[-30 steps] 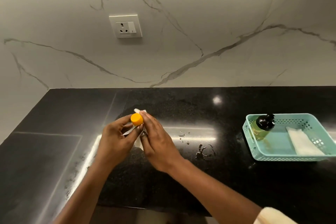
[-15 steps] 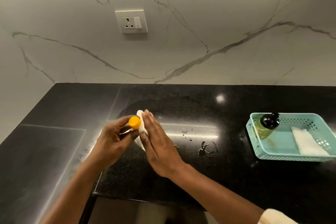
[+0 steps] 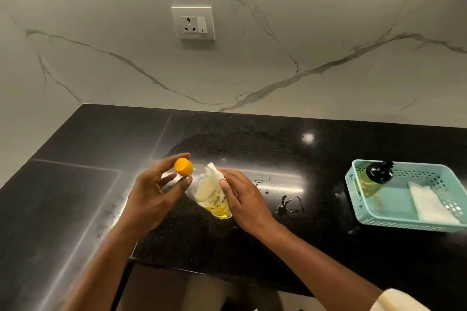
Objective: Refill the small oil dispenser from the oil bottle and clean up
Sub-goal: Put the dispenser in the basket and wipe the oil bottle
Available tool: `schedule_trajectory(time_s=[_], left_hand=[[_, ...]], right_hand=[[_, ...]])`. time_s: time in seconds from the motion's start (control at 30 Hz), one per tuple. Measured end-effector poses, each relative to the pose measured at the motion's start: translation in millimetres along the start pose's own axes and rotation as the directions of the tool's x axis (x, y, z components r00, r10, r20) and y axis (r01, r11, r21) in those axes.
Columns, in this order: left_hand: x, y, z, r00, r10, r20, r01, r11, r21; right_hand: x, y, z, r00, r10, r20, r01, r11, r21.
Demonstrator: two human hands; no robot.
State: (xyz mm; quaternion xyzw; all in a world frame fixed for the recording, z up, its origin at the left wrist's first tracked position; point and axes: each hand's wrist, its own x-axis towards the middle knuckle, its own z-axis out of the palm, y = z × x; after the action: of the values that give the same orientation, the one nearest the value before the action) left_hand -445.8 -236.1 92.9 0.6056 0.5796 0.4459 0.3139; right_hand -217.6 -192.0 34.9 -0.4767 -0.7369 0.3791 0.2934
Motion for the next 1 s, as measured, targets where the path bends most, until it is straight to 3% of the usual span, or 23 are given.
schedule_trajectory(time_s=[0.07,0.13,0.3,0.4,0.5,0.63,0.87,1.0], left_hand=[[-3,9,15,0.975,-0.032,-0.22,0.041,0.999,0.034],[-11,13,30,0.923,-0.042,-0.384,0.051,0.999,0.011],[-22,13,53,0.837,-0.084,-0.541,-0.01,0.986,-0.169],[-26,6,56,0.848,-0.211,-0.487,-0.036,0.893,-0.449],[-30,-2,47,0.91,-0.188,-0.369,-0.005,0.887,-0.462],[-34,-6,28,0.936,-0.208,-0.285,0.043,0.869,-0.492],[-40,-12,18,0.955,-0.203,-0.218,0.075,0.873,-0.482],[-45,-7,20,0.943,-0.21,-0.258,0.065,0.876,-0.477]], right_hand=[[-4,-16,10,0.997,-0.015,-0.081,0.025,0.992,0.12],[-11,-32,20,0.998,-0.046,-0.054,0.056,0.976,0.21],[2,-61,18,0.995,-0.065,0.076,0.046,0.972,0.229],[14,-57,8,0.983,0.004,0.183,-0.03,0.99,0.135],[11,-36,-3,0.931,0.161,0.328,-0.19,0.98,0.057],[-12,2,5,0.934,0.144,0.328,-0.144,0.989,-0.023],[-18,-29,26,0.932,0.067,0.356,-0.185,0.934,0.307],[2,-12,27,0.941,0.0,0.339,0.017,0.999,-0.048]])
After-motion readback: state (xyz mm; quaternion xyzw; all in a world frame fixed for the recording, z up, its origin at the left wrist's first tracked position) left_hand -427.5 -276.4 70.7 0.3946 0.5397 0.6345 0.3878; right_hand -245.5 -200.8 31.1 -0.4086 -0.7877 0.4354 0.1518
